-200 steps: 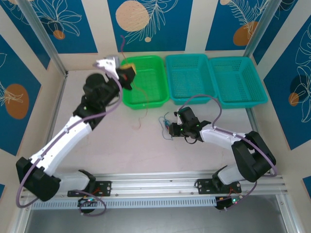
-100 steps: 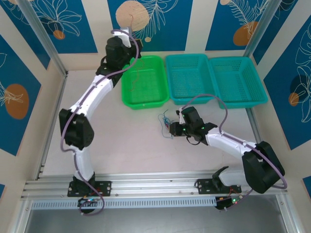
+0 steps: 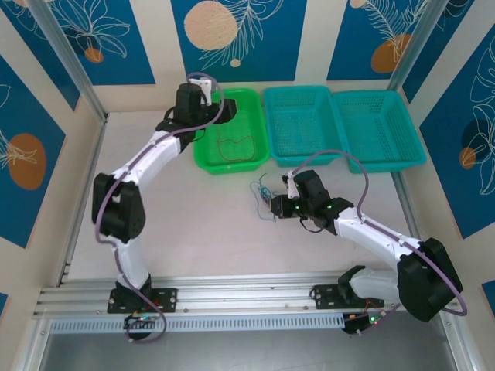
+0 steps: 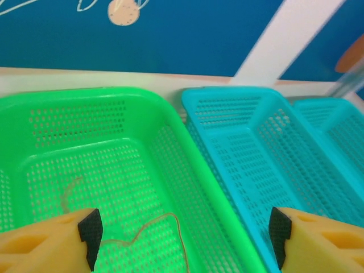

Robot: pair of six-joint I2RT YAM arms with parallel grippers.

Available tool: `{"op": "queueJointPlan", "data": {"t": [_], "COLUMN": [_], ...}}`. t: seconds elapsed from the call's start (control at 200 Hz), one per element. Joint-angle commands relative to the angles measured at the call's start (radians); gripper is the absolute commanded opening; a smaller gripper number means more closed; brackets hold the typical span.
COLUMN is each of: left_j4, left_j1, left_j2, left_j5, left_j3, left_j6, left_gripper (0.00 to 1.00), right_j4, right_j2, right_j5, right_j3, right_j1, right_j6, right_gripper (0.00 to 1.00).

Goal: Untangle the cables

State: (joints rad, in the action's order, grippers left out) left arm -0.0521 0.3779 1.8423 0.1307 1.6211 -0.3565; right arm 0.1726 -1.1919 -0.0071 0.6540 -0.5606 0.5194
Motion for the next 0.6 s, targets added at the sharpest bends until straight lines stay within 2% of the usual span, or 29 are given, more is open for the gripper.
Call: {"op": "queueJointPlan", "data": {"t": [0.0, 0.11, 0.295, 0.355, 0.415, 0.485, 0.595], "left_j4": [0.113, 0.115, 0.075, 0.055, 0.031, 0.010, 0.022], "left_j1": [0.012, 0.056, 0.153, 0.176, 0.199, 0.225, 0.253], "left_j2": [-0.212, -0.388, -0.619, -0.668, -0.701, -0.724, -0.727], "left_j5": [0.109, 0.127, 0.035, 0.001, -0.022, -0.038, -0.020], "left_j3": [-0.154, -0.358, -0.656, -0.731, -0.792, -0.849, -0.916], "left_j6": [0.031, 0.075, 0.114, 0.098, 0.090, 0.076, 0.050], "left_gripper": [0.78, 0.78, 0.79, 0.80, 0.81, 0.81, 0.81], "right_j4": [-0.031, -0.033, -0.071, -0.082, -0.092, -0.119, -0.130], "right_j2": [0.008, -0.061, -0.274, -0.330, -0.350, -0.329, -0.251], "right_j5": [-0.128, -0.175, -0.224, -0.210, -0.190, -0.165, -0.133], "right_j3": [0.004, 0.047, 0.128, 0.147, 0.152, 0.134, 0.101], "right_j1": [-0.011, -0.064, -0.167, -0.189, -0.200, -0.200, -0.175], "right_j6": [-0.090, -0.167, -0.196, -0.194, -0.181, -0.156, -0.117], "right_gripper": [0.20, 0.21, 0.24, 0.29, 0.43, 0.53, 0.56]}}
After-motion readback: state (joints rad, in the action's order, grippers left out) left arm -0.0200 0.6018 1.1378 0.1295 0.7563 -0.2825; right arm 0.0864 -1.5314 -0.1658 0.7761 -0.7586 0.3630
